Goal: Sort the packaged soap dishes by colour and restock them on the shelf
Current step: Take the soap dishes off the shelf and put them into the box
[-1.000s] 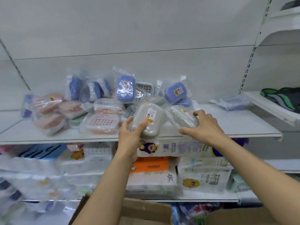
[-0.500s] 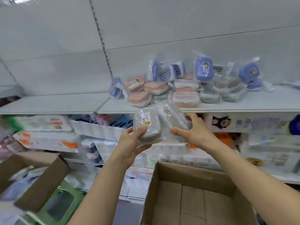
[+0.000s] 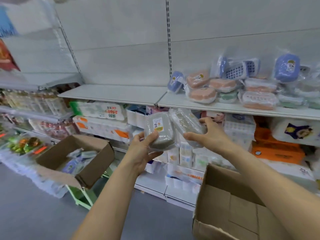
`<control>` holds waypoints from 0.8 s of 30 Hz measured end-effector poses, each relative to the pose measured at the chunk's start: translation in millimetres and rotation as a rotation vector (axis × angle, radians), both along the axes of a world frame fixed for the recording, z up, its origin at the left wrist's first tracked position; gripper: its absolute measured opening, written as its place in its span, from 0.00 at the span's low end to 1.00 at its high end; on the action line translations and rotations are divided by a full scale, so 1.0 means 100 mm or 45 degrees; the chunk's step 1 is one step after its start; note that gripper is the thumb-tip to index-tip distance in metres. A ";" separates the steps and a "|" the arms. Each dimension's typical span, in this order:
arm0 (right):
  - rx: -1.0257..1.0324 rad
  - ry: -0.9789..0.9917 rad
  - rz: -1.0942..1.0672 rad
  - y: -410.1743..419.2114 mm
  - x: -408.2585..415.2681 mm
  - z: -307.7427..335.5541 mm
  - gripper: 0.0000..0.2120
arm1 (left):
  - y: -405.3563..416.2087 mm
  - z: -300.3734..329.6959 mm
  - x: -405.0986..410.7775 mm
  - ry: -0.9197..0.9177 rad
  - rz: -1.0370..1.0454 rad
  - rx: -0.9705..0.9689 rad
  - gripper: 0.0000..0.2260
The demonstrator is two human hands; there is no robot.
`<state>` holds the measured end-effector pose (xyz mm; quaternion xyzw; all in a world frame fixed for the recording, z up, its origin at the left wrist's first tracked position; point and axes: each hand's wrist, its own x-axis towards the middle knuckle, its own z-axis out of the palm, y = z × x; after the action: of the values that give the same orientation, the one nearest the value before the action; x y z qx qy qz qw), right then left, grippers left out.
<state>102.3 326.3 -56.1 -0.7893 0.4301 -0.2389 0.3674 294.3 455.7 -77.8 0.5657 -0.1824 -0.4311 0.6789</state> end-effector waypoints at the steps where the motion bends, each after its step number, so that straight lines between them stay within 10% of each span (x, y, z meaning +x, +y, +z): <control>1: 0.003 0.000 0.012 0.03 0.09 -0.01 0.48 | 0.03 -0.02 0.07 -0.007 -0.002 -0.007 0.28; 18: 0.313 -0.174 0.340 -0.19 1.98 -0.28 0.29 | -0.14 -0.23 1.50 -0.094 0.064 0.154 0.33; 24: 0.293 -0.111 0.286 -0.61 2.95 -0.54 0.36 | -0.47 -0.44 2.55 -0.173 0.226 0.274 0.39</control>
<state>397.5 264.9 -109.8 -0.7740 0.3475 -0.1794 0.4980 549.0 408.8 -122.2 0.6770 -0.1297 -0.3472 0.6359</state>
